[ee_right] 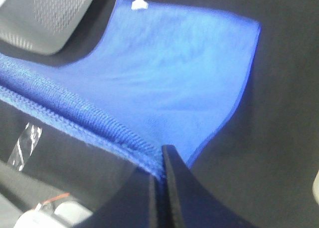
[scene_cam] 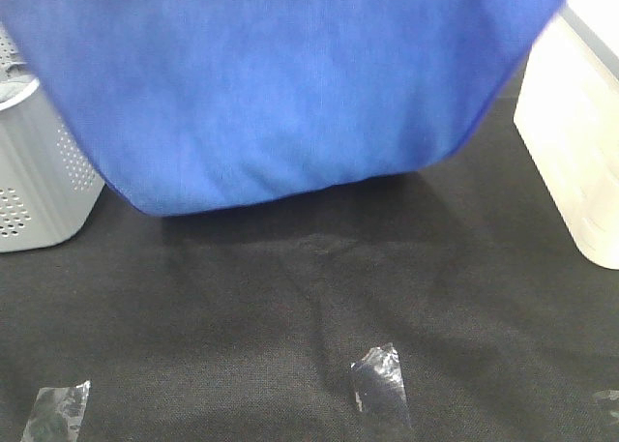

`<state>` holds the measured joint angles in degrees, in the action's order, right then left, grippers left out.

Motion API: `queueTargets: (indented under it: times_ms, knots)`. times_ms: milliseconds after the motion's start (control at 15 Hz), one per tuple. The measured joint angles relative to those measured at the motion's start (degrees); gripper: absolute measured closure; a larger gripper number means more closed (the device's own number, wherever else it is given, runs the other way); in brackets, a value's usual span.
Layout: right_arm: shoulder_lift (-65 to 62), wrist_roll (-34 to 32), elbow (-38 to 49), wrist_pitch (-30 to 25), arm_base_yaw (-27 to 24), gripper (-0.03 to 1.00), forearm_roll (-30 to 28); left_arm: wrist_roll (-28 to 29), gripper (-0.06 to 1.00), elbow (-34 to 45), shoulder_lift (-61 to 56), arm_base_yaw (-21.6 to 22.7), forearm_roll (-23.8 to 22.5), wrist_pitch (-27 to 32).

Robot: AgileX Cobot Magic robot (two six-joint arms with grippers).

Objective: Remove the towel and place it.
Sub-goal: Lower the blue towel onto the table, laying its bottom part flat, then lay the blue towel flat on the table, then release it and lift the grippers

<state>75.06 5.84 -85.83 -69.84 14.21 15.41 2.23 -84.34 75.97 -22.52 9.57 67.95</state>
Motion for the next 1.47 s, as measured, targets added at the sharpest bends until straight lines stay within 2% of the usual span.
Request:
queueTargets:
  times_ms: [333,467,933,1000,1067,1133,1467]
  knots:
    - [-8.31,-2.29,13.87,0.17,0.0,0.94,2.01,-0.23,0.94,10.2,-4.7,0.0,5.84,-0.11]
    - [-12.03,-4.13,19.25,0.17,-0.06,0.94,2.41,-2.23,0.94,12.89,-5.56,0.0,8.71,0.0]
    - [-23.49,-8.65,31.63,0.23,-0.06,0.94,8.48,-3.95,0.94,25.32,-11.92,-0.17,14.67,0.52]
    - [-25.04,-9.45,33.35,0.23,-0.06,0.94,9.51,-3.9,0.94,27.33,-13.81,-1.2,14.95,0.63]
    - [-27.67,-10.66,35.98,0.11,-0.11,0.94,10.49,-2.69,0.94,31.34,-16.84,-4.47,15.7,0.74]
    - [-27.67,-10.66,35.98,0.11,-0.11,0.94,10.49,-2.69,0.94,31.34,-16.84,-4.47,15.7,0.74]
    - [-34.43,-12.95,46.18,-0.06,-0.17,0.94,14.04,4.24,0.94,37.59,-19.42,-14.44,15.99,1.2]
